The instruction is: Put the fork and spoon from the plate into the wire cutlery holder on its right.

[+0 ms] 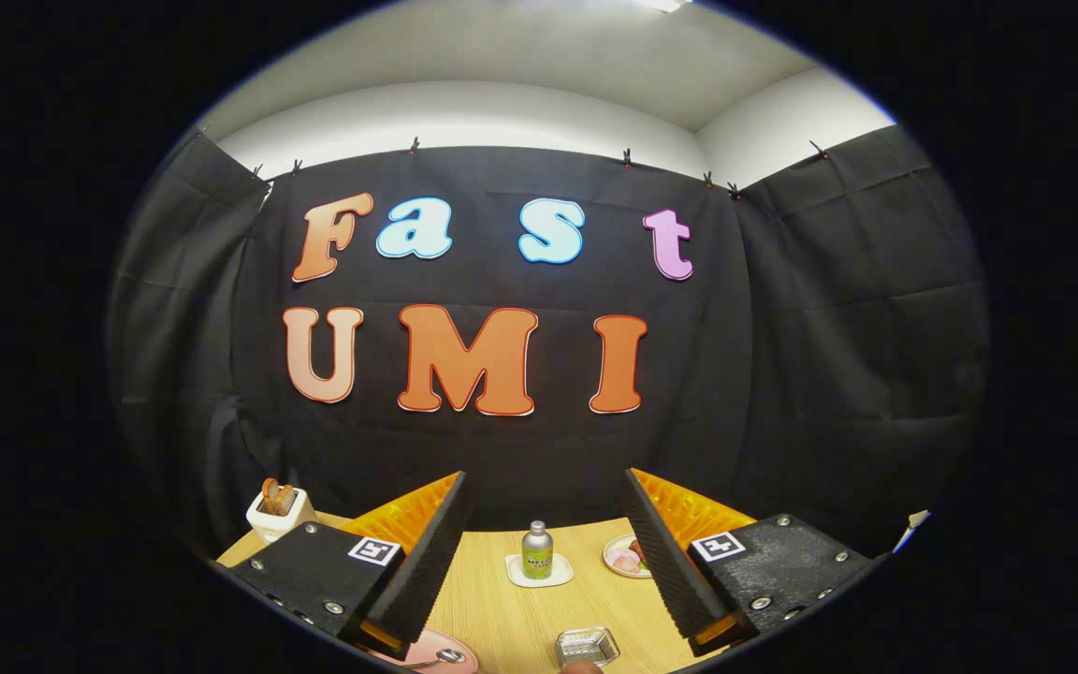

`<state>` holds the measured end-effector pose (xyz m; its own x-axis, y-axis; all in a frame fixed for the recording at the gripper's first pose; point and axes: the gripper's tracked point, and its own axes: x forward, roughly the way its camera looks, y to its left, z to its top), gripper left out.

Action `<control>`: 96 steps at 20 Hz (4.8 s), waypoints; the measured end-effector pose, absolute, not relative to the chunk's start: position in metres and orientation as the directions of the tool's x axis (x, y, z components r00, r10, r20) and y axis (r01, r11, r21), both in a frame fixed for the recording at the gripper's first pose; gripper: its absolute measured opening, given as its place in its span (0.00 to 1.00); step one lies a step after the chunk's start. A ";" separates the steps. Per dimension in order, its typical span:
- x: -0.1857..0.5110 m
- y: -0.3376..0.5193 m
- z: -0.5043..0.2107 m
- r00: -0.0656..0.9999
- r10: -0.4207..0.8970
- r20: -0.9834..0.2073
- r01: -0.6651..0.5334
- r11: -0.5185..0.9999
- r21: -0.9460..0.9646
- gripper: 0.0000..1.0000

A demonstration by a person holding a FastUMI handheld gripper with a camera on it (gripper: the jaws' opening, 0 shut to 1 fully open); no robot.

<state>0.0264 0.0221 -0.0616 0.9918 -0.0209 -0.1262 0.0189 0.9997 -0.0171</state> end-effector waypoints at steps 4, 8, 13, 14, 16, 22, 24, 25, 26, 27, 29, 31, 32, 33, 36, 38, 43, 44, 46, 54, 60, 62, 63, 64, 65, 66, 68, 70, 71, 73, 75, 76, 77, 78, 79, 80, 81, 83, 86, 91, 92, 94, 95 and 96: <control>0.021 0.044 -0.092 0.979 0.018 -0.204 -0.016 1.000 0.014 0.97; 0.014 0.064 -0.126 0.957 0.037 -0.287 -0.034 0.999 0.014 0.97; -0.001 0.095 -0.181 0.903 0.080 -0.423 -0.078 0.997 0.021 0.98; -0.004 0.101 -0.193 0.885 0.083 -0.458 -0.083 0.996 0.020 0.98; -0.011 0.114 -0.221 0.844 0.094 -0.528 -0.096 0.995 0.023 0.97; -0.040 0.145 -0.305 0.673 0.131 -0.728 -0.116 0.991 0.071 0.96; -0.051 0.155 -0.333 0.604 0.139 -0.785 -0.100 0.990 0.098 0.95; -0.056 0.159 -0.346 0.569 0.138 -0.811 -0.093 0.990 0.103 0.94; -0.061 0.161 -0.357 0.541 0.133 -0.830 -0.085 0.991 0.103 0.93; -0.066 0.162 -0.367 0.510 0.129 -0.850 -0.083 0.991 0.101 0.93; -0.077 0.166 -0.389 0.448 0.119 -0.886 -0.076 0.993 0.095 0.91; -0.088 0.169 -0.412 0.377 0.100 -0.921 -0.063 0.995 0.082 0.89; -0.094 0.171 -0.421 0.343 0.100 -0.934 -0.057 0.995 0.086 0.86; -0.101 0.170 -0.432 0.308 0.092 -0.947 -0.050 0.995 0.081 0.85; -0.118 0.176 -0.458 0.226 0.079 -0.971 -0.038 0.997 0.072 0.77; -0.123 0.177 -0.473 0.193 0.065 -0.979 -0.040 0.998 0.058 0.73; -0.128 0.173 -0.495 0.121 0.035 -0.992 -0.035 0.999 0.031 0.57; -0.130 0.173 -0.498 0.100 0.038 -0.994 -0.032 0.999 0.035 0.53; -0.135 0.173 -0.501 0.069 0.043 -0.997 -0.034 0.999 0.040 0.41; -0.138 0.164 -0.498 0.056 0.075 -0.996 -0.080 0.994 0.071 0.07; -0.116 0.148 -0.467 0.162 0.103 -0.981 -0.130 0.988 0.082 0.06; -0.109 0.139 -0.456 0.203 0.110 -0.973 -0.136 0.987 0.083 0.06; -0.107 0.136 -0.455 0.212 0.113 -0.971 -0.140 0.987 0.085 0.06; -0.108 0.131 -0.453 0.211 0.117 -0.970 -0.135 0.987 0.090 0.06; -0.106 0.128 -0.452 0.218 0.121 -0.968 -0.129 0.987 0.095 0.05; -0.107 0.123 -0.448 0.225 0.122 -0.967 -0.118 0.988 0.097 0.04; -0.104 0.117 -0.438 0.254 0.134 -0.958 -0.110 0.988 0.109 0.05; -0.097 0.105 -0.423 0.296 0.134 -0.946 -0.104 0.989 0.108 0.05; -0.094 0.098 -0.413 0.314 0.136 -0.940 -0.096 0.989 0.111 0.05; -0.085 0.081 -0.394 0.353 0.133 -0.926 -0.072 0.991 0.115 0.04; -0.075 0.055 -0.373 0.398 0.108 -0.911 -0.050 0.994 0.096 0.04; -0.069 0.041 -0.365 0.415 0.094 -0.905 -0.040 0.996 0.085 0.05; -0.066 0.028 -0.359 0.430 0.079 -0.899 -0.029 0.997 0.074 0.04; -0.063 0.014 -0.354 0.437 0.062 -0.897 -0.020 0.998 0.060 0.05; -0.062 0.001 -0.352 0.442 0.045 -0.896 -0.008 0.999 0.046 0.05; -0.061 -0.011 -0.352 0.439 0.029 -0.898 0.000 0.999 0.033 0.04; -0.060 -0.022 -0.355 0.433 0.015 -0.901 0.007 1.000 0.021 0.05; -0.063 -0.037 -0.363 0.404 0.002 -0.915 0.005 1.000 0.004 0.04; -0.066 -0.050 -0.379 0.356 0.000 -0.934 -0.015 1.000 -0.006 0.04; -0.058 -0.058 -0.406 0.308 -0.010 -0.951 -0.029 0.999 -0.019 0.05; -0.055 -0.060 -0.409 0.309 -0.013 -0.951 -0.033 0.999 -0.024 0.05; -0.047 -0.062 -0.416 0.313 -0.016 -0.949 -0.038 0.999 -0.030 0.07; -0.045 -0.060 -0.418 0.309 -0.005 -0.951 -0.042 0.999 -0.019 0.07; -0.042 -0.057 -0.417 0.316 0.009 -0.949 -0.043 0.999 -0.005 0.09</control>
<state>-0.0419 -0.0572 -0.4166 0.3163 0.0088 -0.9486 -0.0428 0.9991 -0.0050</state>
